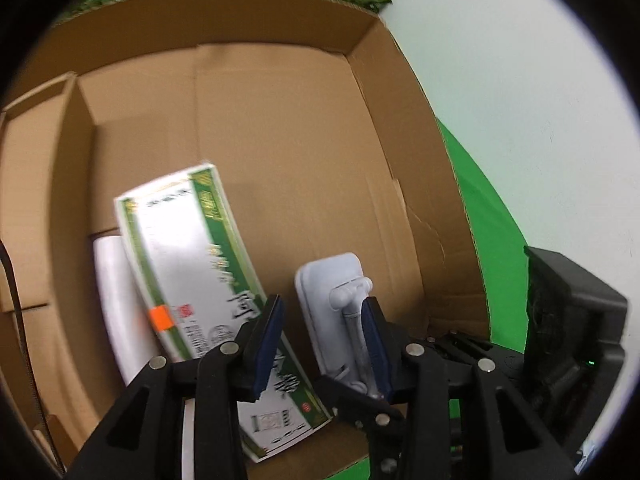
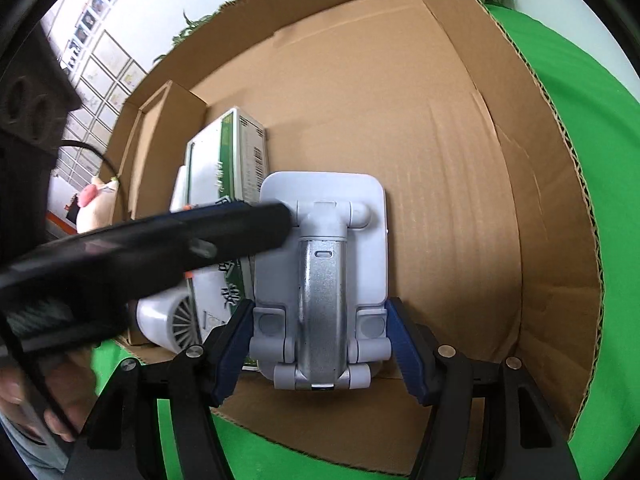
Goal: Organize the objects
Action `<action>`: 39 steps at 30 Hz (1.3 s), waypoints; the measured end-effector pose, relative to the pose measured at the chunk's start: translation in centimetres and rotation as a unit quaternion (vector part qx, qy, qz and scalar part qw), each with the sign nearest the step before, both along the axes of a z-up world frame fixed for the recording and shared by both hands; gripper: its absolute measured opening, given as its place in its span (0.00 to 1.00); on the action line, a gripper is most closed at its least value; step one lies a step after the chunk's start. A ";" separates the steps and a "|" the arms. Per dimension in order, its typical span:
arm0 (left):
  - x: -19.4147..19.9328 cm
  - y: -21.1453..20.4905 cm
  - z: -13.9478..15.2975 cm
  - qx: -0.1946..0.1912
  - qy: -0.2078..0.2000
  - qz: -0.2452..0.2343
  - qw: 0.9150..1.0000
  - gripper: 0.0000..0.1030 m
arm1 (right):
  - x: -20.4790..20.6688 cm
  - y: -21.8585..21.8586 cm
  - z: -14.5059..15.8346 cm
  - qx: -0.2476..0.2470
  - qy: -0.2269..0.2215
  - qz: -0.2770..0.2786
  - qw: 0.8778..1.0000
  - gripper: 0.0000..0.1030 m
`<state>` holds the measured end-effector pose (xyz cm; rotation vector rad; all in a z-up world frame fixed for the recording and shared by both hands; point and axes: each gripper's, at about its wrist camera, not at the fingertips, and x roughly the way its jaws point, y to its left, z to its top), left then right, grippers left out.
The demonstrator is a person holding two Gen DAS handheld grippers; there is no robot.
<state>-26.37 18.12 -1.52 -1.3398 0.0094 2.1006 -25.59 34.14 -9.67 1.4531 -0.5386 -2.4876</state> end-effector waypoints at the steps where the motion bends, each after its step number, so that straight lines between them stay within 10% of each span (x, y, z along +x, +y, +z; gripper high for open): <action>1: 0.1 -0.2 0.1 -0.001 0.002 0.000 1.000 0.38 | -0.1 -0.1 0.0 0.001 -0.001 0.000 1.000 0.61; 11: 0.2 -3.6 0.8 0.002 0.019 0.034 0.999 0.38 | -0.1 -0.2 0.5 0.007 0.002 0.015 1.000 0.65; 21: -0.5 -3.5 0.3 0.005 0.020 0.027 0.999 0.38 | -0.1 -1.2 0.3 0.051 -0.017 0.014 0.998 0.41; 26: 0.7 -4.8 1.0 0.002 0.037 0.033 0.999 0.38 | 0.0 -0.8 0.5 0.045 -0.015 0.008 0.999 0.46; 28: 2.1 -6.1 2.2 0.004 0.068 0.045 0.997 0.38 | 0.6 -0.8 1.2 0.062 0.005 -0.011 0.998 0.71; 34: 9.0 -11.5 5.3 -0.024 0.245 0.124 0.961 0.85 | 5.4 -4.3 4.7 0.164 0.144 -0.038 0.975 1.00; 39: 12.8 -15.1 2.7 -0.075 0.291 0.206 0.931 0.85 | 7.6 -8.7 4.4 0.202 0.217 -0.059 0.953 1.00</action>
